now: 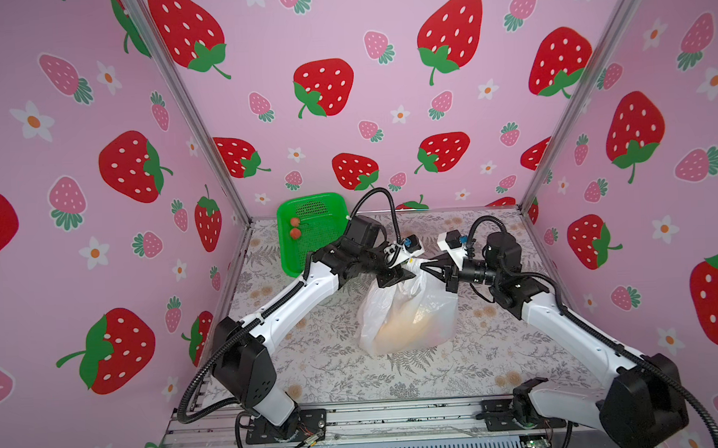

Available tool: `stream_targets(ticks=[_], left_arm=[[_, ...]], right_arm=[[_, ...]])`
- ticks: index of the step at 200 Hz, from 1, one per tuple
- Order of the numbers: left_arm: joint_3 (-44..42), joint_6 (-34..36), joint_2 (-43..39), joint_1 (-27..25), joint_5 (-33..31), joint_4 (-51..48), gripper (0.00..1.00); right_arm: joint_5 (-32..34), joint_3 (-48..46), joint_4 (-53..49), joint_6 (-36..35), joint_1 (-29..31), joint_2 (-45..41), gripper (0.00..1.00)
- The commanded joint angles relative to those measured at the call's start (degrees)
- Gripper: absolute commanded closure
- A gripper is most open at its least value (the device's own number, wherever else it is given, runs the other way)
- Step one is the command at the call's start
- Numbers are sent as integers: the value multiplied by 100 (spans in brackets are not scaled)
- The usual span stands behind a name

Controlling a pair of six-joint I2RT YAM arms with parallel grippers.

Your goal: Place the fake fruits into the plastic bag and tie a complex knot

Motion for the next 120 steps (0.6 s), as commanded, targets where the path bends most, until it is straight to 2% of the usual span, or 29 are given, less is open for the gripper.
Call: stream_targets(ticks=[1,22,29,53,55,60,82,101,120], left_arm=[[307,227,54,-47,22,-118,63],[248,261,13,-80,-95,-25,86],[192,282,-32,-86,-201,36,90],[-97,473,-236,-101,-629,315,93],[-118,500,-249,-104,-656,349,97],[-183,572,-300,-110,-704,427,99],[-497,961,-478,-188,-914,854,100],[-628,1086,-561,-251,-993,1099,100],[-694,1090,-609,-258,-892,1208,100]], right_arm=[[15,238,44,-102,77,59,100],[180,256,23,-92,76,66,100],[283,256,-5,-113,75,42,100],[541,265,-108,-232,77,-31,100],[543,265,-112,-246,77,-40,100],[560,265,-122,-278,73,-38,100],[542,239,-105,-430,77,-51,100],[507,186,-40,-592,85,-78,93],[493,117,-1,-764,85,-108,81]])
